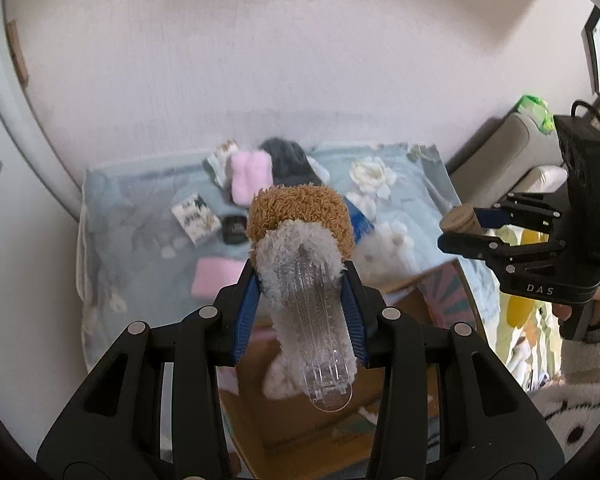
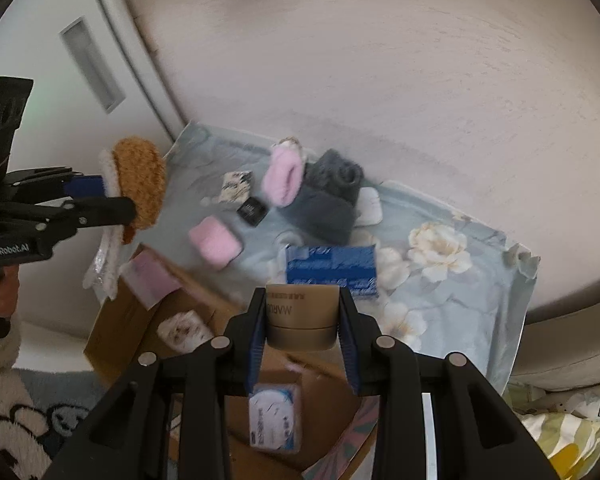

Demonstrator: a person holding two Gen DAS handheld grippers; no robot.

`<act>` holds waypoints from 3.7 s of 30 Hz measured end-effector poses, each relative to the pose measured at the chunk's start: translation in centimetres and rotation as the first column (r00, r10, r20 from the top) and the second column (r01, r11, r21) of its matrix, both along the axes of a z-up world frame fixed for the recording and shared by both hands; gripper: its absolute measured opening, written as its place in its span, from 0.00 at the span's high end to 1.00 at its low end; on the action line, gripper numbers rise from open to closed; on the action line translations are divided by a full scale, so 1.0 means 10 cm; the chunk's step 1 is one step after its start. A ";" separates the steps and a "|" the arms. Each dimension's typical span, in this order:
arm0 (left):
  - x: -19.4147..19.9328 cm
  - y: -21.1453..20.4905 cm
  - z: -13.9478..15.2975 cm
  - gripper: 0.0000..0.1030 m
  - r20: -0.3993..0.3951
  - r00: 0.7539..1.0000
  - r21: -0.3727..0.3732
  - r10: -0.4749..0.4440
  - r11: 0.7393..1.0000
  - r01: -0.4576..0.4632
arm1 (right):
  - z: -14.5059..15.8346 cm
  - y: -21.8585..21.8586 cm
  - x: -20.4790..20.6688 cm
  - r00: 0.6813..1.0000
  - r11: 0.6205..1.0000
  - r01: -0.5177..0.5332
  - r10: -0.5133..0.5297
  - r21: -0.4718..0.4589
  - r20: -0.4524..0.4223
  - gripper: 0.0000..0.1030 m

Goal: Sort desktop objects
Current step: 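Carry both items over the box and open both grippers to drop them, then move both grippers back over the table toward the pink wristbands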

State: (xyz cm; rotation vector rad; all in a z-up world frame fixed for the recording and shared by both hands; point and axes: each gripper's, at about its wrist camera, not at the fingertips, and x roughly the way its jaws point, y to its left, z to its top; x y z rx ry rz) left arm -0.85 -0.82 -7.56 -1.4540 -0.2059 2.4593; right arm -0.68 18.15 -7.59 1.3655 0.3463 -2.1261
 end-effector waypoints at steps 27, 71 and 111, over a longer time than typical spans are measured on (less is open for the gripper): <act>0.55 0.39 -0.77 0.65 0.180 0.984 -0.056 -0.019 0.998 0.030 | -0.70 0.01 0.75 0.989 0.997 -0.050 0.041 0.056 0.141 0.70; 0.42 0.49 -0.62 0.00 0.125 0.986 -0.055 -0.110 0.992 0.118 | -0.83 -0.06 0.67 0.985 0.991 0.014 -0.036 0.134 0.170 0.26; -0.14 -0.62 -0.04 0.00 -0.095 0.995 -0.073 0.042 0.996 -0.049 | -0.11 0.18 0.27 0.982 0.981 0.190 -0.190 0.025 0.012 0.26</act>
